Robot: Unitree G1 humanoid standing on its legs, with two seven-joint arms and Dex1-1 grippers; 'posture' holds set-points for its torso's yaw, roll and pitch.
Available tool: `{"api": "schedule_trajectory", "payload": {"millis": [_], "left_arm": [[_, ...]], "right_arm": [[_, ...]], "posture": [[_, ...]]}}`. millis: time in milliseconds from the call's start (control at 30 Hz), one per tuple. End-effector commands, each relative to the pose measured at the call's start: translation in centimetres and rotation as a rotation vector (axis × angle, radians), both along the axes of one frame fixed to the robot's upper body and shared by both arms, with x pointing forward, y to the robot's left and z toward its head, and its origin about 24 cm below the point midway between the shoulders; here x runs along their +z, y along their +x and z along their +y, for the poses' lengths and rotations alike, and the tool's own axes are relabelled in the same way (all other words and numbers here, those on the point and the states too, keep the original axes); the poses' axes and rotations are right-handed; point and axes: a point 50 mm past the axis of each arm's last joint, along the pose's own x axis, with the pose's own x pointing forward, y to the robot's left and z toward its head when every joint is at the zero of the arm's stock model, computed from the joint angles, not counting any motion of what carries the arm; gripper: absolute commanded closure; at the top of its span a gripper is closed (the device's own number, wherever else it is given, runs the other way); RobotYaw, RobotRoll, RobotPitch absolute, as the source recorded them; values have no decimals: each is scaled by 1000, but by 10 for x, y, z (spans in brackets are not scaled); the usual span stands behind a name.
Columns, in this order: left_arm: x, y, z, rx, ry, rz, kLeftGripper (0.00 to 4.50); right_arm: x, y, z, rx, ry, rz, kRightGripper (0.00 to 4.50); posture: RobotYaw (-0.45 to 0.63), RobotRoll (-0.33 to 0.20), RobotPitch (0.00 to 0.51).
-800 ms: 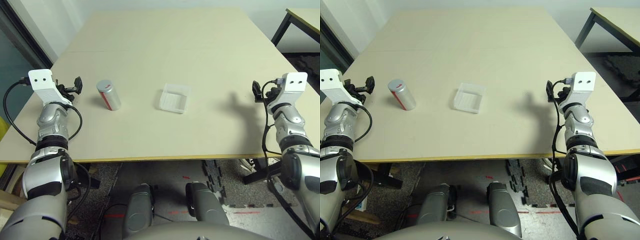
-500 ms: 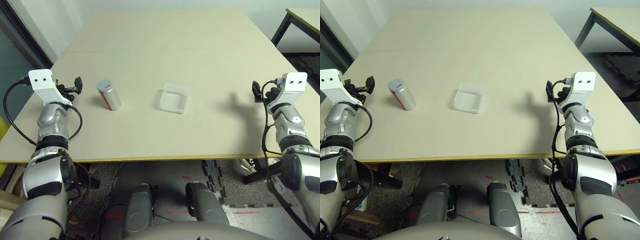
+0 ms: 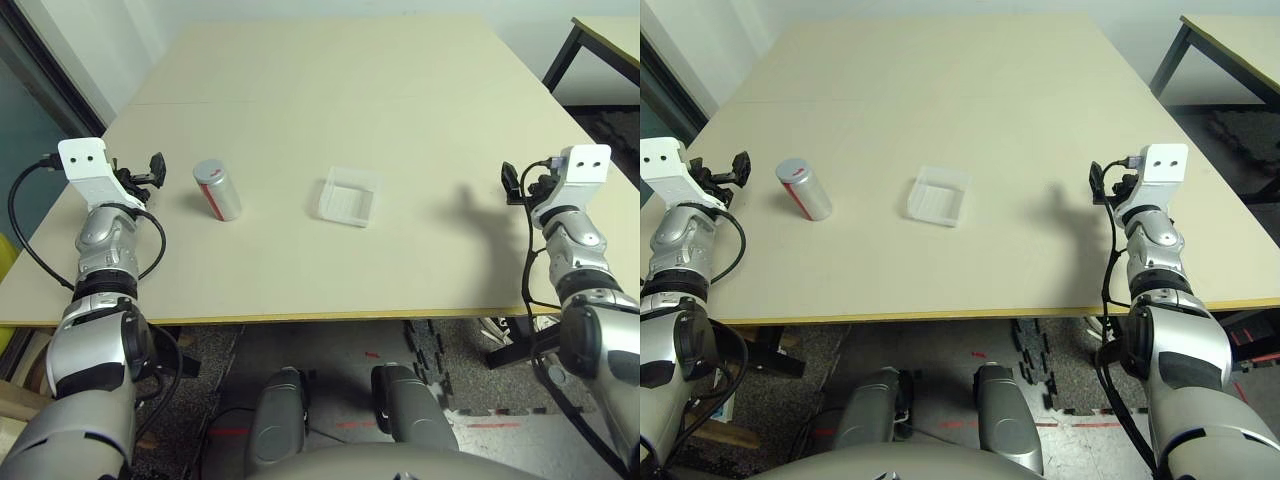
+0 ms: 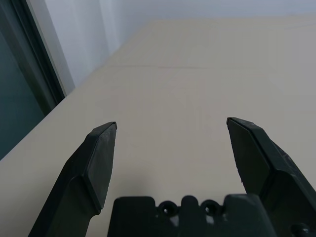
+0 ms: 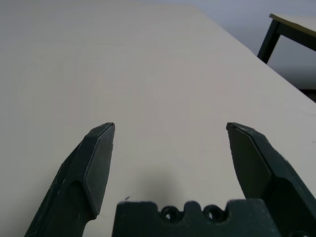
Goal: Pour the medicine from the bottle into the box.
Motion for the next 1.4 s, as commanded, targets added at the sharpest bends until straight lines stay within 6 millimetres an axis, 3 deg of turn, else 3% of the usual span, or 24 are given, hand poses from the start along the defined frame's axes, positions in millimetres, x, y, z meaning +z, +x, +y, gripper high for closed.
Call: {"api": "schedule_trajectory", "payload": {"millis": [33,233,400,533,767,967,1133,1267,1400], "left_arm": [[0,2,-1,-4,3,6,24],[1,2,-3,-9,2,2,24],[6,4,-4,-30,2,-11,24],[13,6,-5,-55,-1,-30,24],[45,11,-14,-194,-7,-97,24],[77,10,-41,-394,-25,-146,24],[90,-3,-73,-577,-25,-136,24],[87,-9,-91,-658,-32,-88,24],[74,-9,-94,-648,-41,-38,24]], "right_arm": [[-1,0,2,13,10,3,0],[3,3,9,82,21,-27,0],[15,11,38,369,27,-71,0],[21,10,51,538,21,-64,0],[23,-2,73,859,0,-3,0],[21,-12,92,1039,-52,62,0],[17,-12,96,1052,-79,87,0],[12,-11,100,1055,-88,102,0],[11,-10,102,1054,-91,102,0]], "posture": [[-71,0,74],[-74,0,76],[-71,0,82],[-74,0,85],[-65,0,84],[-50,0,93],[-34,0,99],[-26,0,104],[-30,0,108]]}}
